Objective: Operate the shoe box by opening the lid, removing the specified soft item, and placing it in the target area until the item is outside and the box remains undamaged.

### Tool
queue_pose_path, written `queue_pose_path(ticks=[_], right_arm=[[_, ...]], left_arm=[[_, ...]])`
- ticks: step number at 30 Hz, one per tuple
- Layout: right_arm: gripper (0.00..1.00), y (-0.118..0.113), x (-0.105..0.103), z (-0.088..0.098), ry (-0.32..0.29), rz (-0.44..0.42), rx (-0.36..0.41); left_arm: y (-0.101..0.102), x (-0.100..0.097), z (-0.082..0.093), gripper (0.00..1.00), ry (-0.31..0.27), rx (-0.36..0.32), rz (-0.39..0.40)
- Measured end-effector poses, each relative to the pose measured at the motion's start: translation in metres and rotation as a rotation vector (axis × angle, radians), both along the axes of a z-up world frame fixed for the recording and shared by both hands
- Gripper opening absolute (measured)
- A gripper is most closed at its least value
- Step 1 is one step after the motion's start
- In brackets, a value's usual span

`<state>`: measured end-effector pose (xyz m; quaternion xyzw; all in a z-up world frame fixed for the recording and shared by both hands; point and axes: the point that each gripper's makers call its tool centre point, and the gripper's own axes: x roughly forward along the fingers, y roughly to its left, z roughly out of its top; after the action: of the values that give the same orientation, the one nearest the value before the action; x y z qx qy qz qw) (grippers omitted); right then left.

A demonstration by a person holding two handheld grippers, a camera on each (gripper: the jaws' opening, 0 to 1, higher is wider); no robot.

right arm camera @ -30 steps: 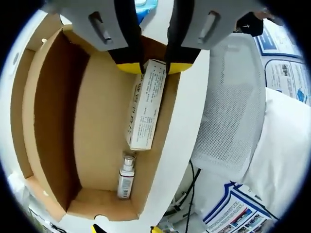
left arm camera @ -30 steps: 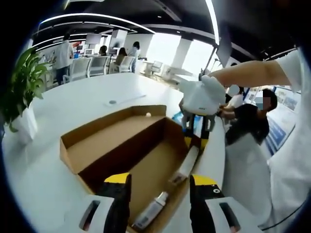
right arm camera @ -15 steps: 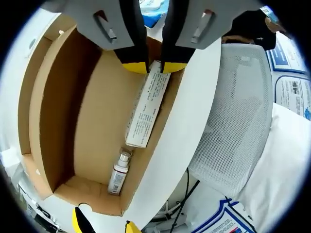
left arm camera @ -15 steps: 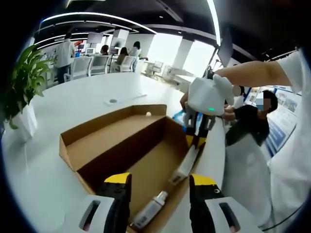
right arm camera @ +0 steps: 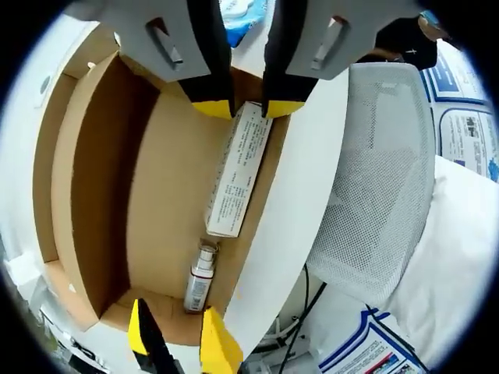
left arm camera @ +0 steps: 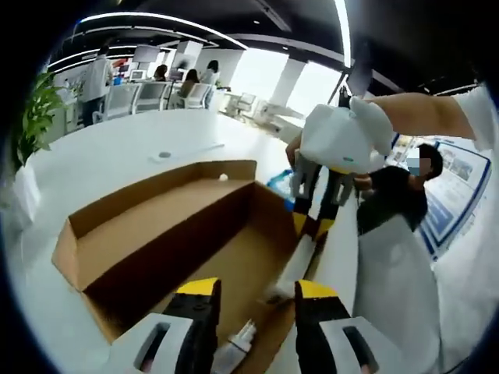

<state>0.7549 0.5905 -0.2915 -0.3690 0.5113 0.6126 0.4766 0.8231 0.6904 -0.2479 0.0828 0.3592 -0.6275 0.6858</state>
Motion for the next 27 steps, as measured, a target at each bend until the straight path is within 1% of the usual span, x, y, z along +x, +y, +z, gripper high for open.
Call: queue_pose_path(ticks=[1, 2, 3, 4, 6, 9, 11, 14, 16, 17, 21, 25, 27], right_arm=[[0.12, 0.0, 0.0, 0.0, -0.002, 0.001, 0.001], [0.13, 0.0, 0.0, 0.0, 0.0, -0.002, 0.003], [0.14, 0.0, -0.002, -0.001, 0.006, -0.008, 0.003], [0.15, -0.001, -0.004, -0.001, 0.014, -0.012, 0.001], [0.16, 0.001, -0.005, -0.002, 0.015, -0.019, 0.007], [0.17, 0.001, -0.006, -0.003, 0.013, -0.023, 0.01], [0.17, 0.002, -0.006, -0.004, 0.011, -0.024, 0.012], [0.17, 0.002, -0.005, -0.005, 0.007, -0.022, 0.015], [0.17, 0.004, -0.006, -0.006, 0.008, -0.017, 0.015], [0.17, 0.004, -0.006, -0.006, 0.009, -0.017, 0.015], [0.17, 0.003, -0.004, -0.006, 0.009, -0.018, 0.017], [0.17, 0.003, -0.004, -0.006, 0.008, -0.017, 0.019], [0.16, 0.004, -0.005, -0.006, 0.008, -0.013, 0.021]], left_arm=[[-0.003, -0.005, -0.003, 0.41, -0.005, -0.001, -0.03], [-0.007, -0.012, -0.009, 0.41, 0.003, 0.006, -0.054], [-0.009, -0.014, -0.013, 0.41, 0.014, 0.014, -0.054], [-0.012, -0.015, -0.015, 0.41, 0.018, 0.009, -0.055], [-0.014, -0.015, -0.018, 0.39, 0.027, 0.013, -0.046], [-0.02, -0.012, -0.014, 0.38, 0.049, -0.01, -0.023], [-0.021, -0.007, -0.014, 0.37, 0.052, -0.008, -0.017], [-0.02, -0.004, -0.02, 0.36, 0.069, 0.004, -0.03], [-0.019, -0.007, -0.027, 0.35, 0.103, 0.029, -0.061], [-0.019, -0.01, -0.03, 0.34, 0.121, 0.033, -0.081], [-0.021, -0.011, -0.042, 0.28, 0.136, 0.058, -0.105], [-0.025, -0.016, -0.045, 0.24, 0.152, 0.055, -0.109], [-0.026, -0.019, -0.046, 0.19, 0.165, 0.053, -0.12]])
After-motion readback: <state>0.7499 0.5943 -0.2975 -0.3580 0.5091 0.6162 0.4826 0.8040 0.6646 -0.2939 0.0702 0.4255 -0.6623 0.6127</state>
